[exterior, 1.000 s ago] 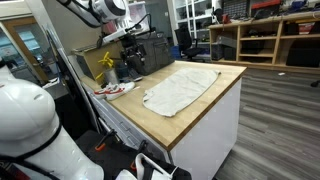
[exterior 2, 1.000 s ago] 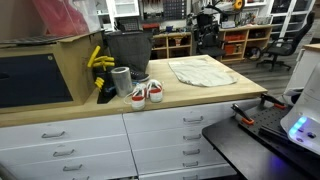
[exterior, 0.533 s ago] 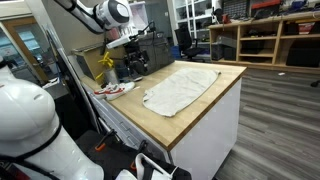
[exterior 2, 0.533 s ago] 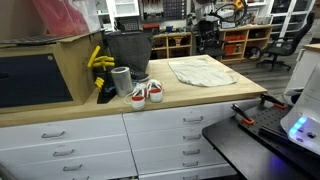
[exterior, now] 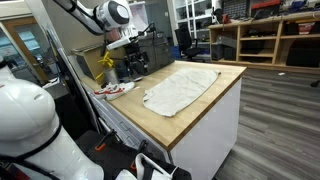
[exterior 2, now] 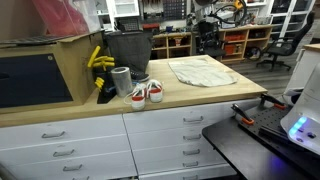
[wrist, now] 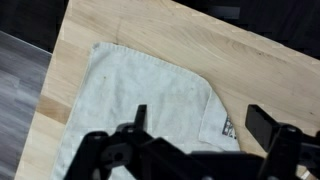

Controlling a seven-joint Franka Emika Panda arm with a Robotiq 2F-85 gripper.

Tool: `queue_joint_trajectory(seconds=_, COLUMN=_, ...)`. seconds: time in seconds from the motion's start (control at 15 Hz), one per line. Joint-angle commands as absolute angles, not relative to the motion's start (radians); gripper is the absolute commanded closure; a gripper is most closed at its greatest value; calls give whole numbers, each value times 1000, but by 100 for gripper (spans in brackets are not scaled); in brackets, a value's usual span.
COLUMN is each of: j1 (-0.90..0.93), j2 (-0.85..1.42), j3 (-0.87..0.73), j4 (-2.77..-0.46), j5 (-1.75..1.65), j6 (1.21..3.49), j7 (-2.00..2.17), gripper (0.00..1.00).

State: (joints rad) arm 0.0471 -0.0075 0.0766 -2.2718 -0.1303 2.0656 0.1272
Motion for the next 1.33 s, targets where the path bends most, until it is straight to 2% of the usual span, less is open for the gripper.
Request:
queue_joint_trajectory(seconds=0.0, j1=58, j2=14, j3=76, j4=-2309, j5=-136, j6=2152, j7=170, gripper=0)
queue_joint_trajectory(seconds=0.53, j1=41, j2=53, j3=42, j4=-2452, j5=-120, j6=2445, j7=216, gripper=0)
queue_joint_trajectory(seconds=1.27, j1=30, j2=139, j3=-12, j4=-2569, j5=-82, j6=2673, j7=293, gripper=0)
